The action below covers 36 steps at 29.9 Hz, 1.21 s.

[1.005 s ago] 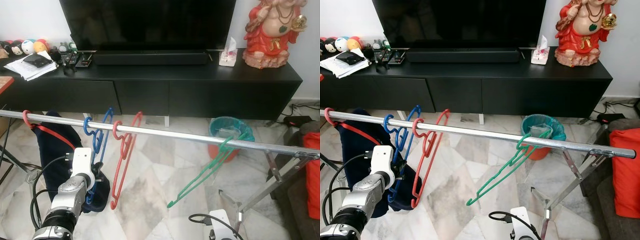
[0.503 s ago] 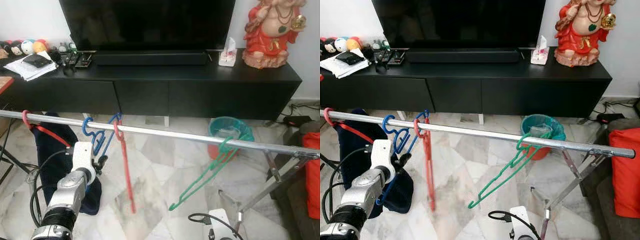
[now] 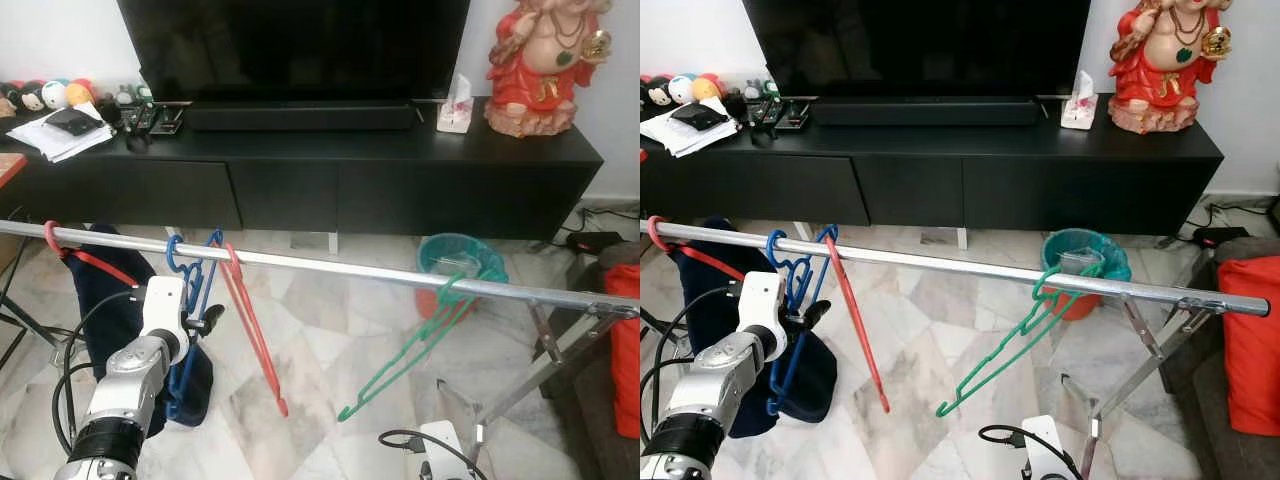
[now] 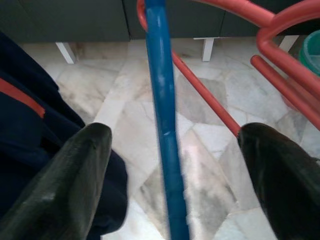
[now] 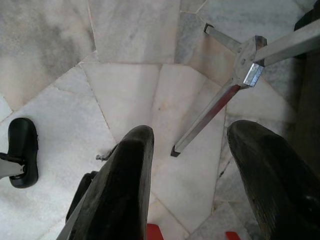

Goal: Hang hanger

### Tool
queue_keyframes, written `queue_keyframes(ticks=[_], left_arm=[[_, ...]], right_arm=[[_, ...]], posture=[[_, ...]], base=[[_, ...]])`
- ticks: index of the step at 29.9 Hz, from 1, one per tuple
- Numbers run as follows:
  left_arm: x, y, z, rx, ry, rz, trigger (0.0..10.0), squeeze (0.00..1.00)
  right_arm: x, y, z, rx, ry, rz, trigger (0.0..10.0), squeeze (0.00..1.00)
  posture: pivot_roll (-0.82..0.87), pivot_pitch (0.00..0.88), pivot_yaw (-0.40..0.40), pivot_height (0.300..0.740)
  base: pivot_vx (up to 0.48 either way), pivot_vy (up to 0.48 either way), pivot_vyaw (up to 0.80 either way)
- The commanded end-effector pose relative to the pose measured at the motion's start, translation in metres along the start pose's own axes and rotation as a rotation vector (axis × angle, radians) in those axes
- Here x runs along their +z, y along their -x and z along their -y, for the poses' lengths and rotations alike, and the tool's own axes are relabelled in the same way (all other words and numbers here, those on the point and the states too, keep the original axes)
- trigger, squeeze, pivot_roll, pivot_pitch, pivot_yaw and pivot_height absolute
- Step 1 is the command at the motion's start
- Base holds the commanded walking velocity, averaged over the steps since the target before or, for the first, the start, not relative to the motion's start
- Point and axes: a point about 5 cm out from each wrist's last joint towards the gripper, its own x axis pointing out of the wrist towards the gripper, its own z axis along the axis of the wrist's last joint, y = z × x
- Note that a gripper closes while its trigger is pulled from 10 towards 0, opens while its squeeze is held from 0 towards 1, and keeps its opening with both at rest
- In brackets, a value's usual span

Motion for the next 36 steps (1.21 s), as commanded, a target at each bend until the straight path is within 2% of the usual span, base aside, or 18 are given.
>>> queue_keyframes(ticks=[1,5,9,10,11,17,18,20,21,22,23,26,27,28,29,32,35,36], left_arm=[[0.002,0.007,-0.004,0.012,-0.026,-0.003,10.0,1.0],[0.005,0.018,-0.005,0.02,-0.022,0.027,10.0,1.0],[0.017,0.039,0.003,0.003,-0.008,0.07,10.0,1.0],[0.017,0.041,0.004,-0.005,-0.012,0.069,10.0,0.62],[0.018,0.043,0.006,-0.017,-0.014,0.069,10.0,0.0],[0.019,0.068,0.015,-0.122,-0.017,0.043,10.0,0.0],[0.016,0.084,0.013,-0.169,-0.065,-0.001,10.0,0.0],[0.015,0.093,0.013,-0.19,-0.095,-0.032,10.0,0.0],[0.011,0.106,0.011,-0.225,-0.112,-0.079,10.0,0.0],[0.011,0.106,0.011,-0.225,-0.112,-0.079,10.0,0.0],[0.002,0.123,0.008,-0.296,-0.134,-0.165,10.0,0.0],[-0.012,0.139,0.008,-0.375,-0.16,-0.265,10.0,0.0],[-0.025,0.145,0.007,-0.395,-0.185,-0.337,10.0,0.0],[-0.025,0.145,0.007,-0.395,-0.185,-0.337,10.0,0.0],[-0.043,0.148,0.005,-0.384,-0.2,-0.428,10.0,0.0],[-0.066,0.145,-0.001,-0.311,-0.249,-0.534,10.0,0.0],[-0.089,0.131,-0.005,-0.213,-0.225,-0.584,10.0,0.0],[-0.103,0.116,-0.008,-0.139,-0.282,-0.578,10.0,0.0]], right_arm=[[0.0,0.0,-0.002,0.009,0.009,-0.003,10.0,0.0],[-0.001,0.0,-0.002,0.009,0.007,-0.004,10.0,0.0],[0.0,0.0,-0.001,0.011,0.012,-0.004,10.0,0.0],[0.0,0.0,-0.001,0.011,0.013,-0.003,10.0,0.0],[0.0,0.0,-0.001,0.012,0.015,-0.003,10.0,0.0],[-0.002,0.0,0.002,-0.005,-0.005,-0.009,10.0,0.0],[-0.004,0.0,0.005,-0.011,-0.008,-0.013,10.0,0.0],[-0.005,0.0,0.007,-0.013,-0.01,-0.016,10.0,0.0],[-0.006,0.0,0.008,-0.015,-0.01,-0.018,10.0,0.0],[-0.006,0.0,0.008,-0.015,-0.01,-0.018,10.0,0.0],[-0.006,0.0,0.009,-0.019,-0.012,-0.021,10.0,0.0],[-0.007,0.0,0.01,-0.022,-0.012,-0.023,10.0,0.0],[-0.007,0.0,0.01,-0.022,-0.012,-0.023,10.0,0.0],[-0.007,0.0,0.01,-0.022,-0.012,-0.023,10.0,0.0],[-0.007,-0.001,0.01,-0.023,-0.012,-0.022,10.0,0.0],[-0.007,-0.001,0.01,-0.023,-0.014,-0.022,10.0,0.0],[-0.007,-0.001,0.01,-0.024,-0.014,-0.021,10.0,0.0],[-0.006,-0.001,0.01,-0.024,-0.014,-0.02,10.0,0.0]], posture=[[0.02,0.0,0.048,0.74],[0.02,0.0,0.046,0.74],[0.04,0.0,0.036,0.74],[0.04,0.0,0.036,0.74],[0.04,0.0,0.036,0.74],[0.03,0.0,0.038,0.74],[0.03,0.0,0.033,0.74],[0.04,0.0,0.031,0.74],[0.04,0.0,0.028,0.74],[0.04,0.0,0.028,0.74],[0.06,0.0,0.021,0.74],[0.07,0.0,0.019,0.74],[0.07,0.0,0.019,0.74],[0.07,0.0,0.019,0.74],[0.07,0.0,0.019,0.74],[0.06,0.0,0.021,0.74],[0.06,0.0,0.021,0.74],[0.06,0.0,0.007,0.74]], base=[[0.0,0.0,0.0],[0.0,0.0,0.0],[0.0,0.0,0.0],[0.0,0.0,0.0],[0.0,0.0,0.0],[0.0,0.0,0.0],[0.0,0.0,0.0],[0.0,0.0,0.0],[0.0,0.0,0.0],[0.0,0.0,0.0],[0.0,0.0,0.0],[0.0,0.0,0.0],[0.0,0.0,0.0],[0.0,0.0,0.0],[0.0,0.0,0.0],[0.0,0.0,0.0],[0.0,0.0,0.0],[0.0,0.0,0.0]])
